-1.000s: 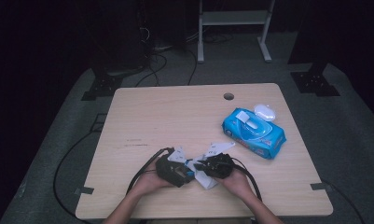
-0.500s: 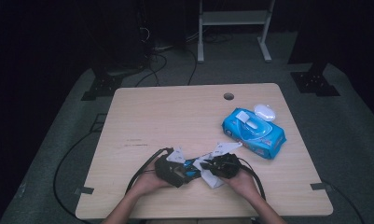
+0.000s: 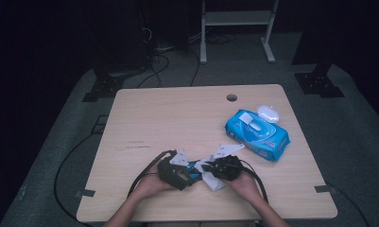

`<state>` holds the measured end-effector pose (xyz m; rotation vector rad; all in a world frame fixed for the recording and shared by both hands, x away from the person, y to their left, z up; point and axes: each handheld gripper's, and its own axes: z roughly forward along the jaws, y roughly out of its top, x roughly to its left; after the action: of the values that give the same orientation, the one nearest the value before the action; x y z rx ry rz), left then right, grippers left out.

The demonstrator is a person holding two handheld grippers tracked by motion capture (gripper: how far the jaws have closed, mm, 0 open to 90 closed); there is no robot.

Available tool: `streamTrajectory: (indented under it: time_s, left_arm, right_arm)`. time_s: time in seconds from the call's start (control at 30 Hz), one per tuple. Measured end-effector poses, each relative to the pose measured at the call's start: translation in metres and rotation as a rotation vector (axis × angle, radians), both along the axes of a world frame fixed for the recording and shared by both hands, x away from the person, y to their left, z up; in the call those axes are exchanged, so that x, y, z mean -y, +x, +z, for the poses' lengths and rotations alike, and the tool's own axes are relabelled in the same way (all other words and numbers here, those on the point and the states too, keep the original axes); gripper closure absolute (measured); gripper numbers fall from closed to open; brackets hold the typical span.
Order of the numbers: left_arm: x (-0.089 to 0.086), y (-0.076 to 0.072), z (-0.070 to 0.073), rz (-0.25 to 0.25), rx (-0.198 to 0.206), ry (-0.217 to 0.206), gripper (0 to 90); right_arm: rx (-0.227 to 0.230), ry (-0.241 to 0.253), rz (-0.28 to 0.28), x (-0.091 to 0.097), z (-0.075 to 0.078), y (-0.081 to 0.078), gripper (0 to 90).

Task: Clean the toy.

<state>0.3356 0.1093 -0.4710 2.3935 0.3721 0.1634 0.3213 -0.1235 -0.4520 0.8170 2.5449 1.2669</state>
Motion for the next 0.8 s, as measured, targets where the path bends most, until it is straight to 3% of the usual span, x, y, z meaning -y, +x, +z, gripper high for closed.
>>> streamTrajectory:
  time_s: [0.07, 0.17, 0.3, 0.43, 0.57, 0.63, 0.73, 0.8]
  left_arm:
    - [-0.001, 0.000, 0.000, -0.001, 0.000, 0.001, 24.7]
    - [-0.001, 0.000, 0.000, 0.001, 0.001, 0.002, 24.7]
    - [0.000, 0.001, -0.001, 0.005, -0.009, 0.000, 24.6]
    - [-0.001, 0.001, -0.001, 0.003, -0.008, 0.002, 24.7]
    - [0.000, 0.001, -0.001, 0.000, -0.006, -0.002, 24.7]
    - [0.000, 0.002, -0.001, 0.000, -0.005, -0.005, 24.8]
    - [0.000, 0.002, -0.001, 0.002, -0.008, -0.008, 24.7]
    - [-0.002, 0.003, -0.001, 0.001, -0.014, -0.007, 24.6]
  right_arm:
    - [0.005, -0.027, -0.046, 0.015, -0.002, 0.001, 82.7]
    - [-0.005, -0.035, -0.063, 0.023, -0.005, 0.001, 82.7]
    - [0.010, -0.011, -0.007, 0.008, -0.004, -0.007, 82.6]
    - [0.017, -0.023, 0.042, -0.002, -0.003, -0.009, 82.7]
    - [0.030, -0.056, -0.019, 0.010, -0.001, -0.002, 82.6]
    - [0.003, -0.034, -0.054, 0.017, -0.002, 0.004, 82.6]
    - [0.003, -0.006, -0.038, 0.012, -0.002, 0.005, 82.6]
    - [0.012, -0.019, -0.032, 0.006, 0.000, 0.004, 82.5]
